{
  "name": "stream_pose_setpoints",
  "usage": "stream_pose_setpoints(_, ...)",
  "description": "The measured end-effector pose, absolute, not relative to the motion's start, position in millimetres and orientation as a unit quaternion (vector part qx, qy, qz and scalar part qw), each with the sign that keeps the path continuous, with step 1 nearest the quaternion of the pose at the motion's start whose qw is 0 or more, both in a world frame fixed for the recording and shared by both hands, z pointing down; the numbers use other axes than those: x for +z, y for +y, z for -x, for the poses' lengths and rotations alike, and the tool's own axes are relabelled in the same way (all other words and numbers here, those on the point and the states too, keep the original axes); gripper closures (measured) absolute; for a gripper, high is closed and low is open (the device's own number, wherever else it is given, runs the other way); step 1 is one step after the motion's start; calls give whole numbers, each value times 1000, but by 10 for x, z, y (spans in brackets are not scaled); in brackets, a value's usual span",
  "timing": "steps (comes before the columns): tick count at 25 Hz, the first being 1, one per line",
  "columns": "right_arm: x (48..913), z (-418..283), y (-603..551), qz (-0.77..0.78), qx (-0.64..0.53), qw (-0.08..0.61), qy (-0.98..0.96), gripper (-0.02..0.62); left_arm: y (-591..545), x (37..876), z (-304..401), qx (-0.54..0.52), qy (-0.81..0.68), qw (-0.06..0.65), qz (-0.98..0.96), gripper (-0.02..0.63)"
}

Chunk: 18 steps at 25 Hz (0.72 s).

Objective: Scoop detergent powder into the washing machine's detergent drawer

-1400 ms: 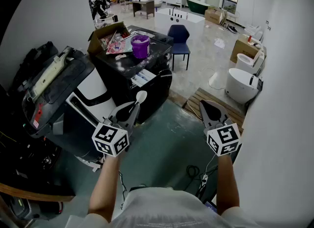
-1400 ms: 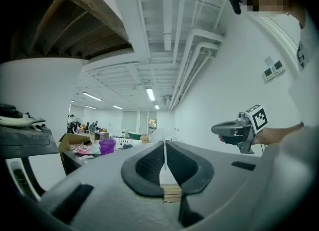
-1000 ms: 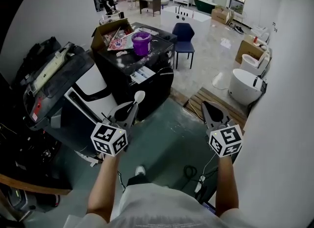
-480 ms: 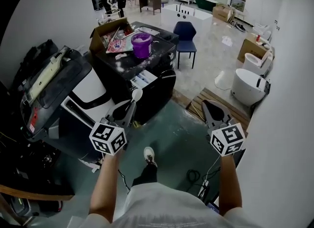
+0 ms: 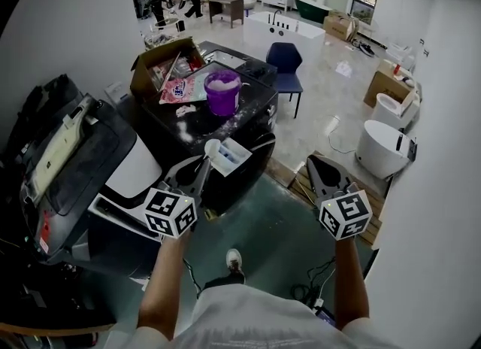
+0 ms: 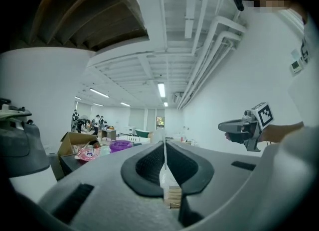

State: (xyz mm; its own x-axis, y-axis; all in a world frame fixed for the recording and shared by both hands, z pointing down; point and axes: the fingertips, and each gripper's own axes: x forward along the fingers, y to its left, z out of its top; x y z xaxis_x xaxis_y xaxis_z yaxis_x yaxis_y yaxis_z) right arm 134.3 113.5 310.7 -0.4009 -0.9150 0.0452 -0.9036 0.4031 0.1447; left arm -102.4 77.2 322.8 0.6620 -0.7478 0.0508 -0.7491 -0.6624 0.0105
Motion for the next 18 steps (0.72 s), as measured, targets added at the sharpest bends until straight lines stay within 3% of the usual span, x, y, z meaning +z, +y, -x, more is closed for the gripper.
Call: stream_pose_setpoints(18, 3114, -782, -454, -553, -40, 78, -828, 589, -1001, 3197, 1524, 24, -393, 25, -919, 591)
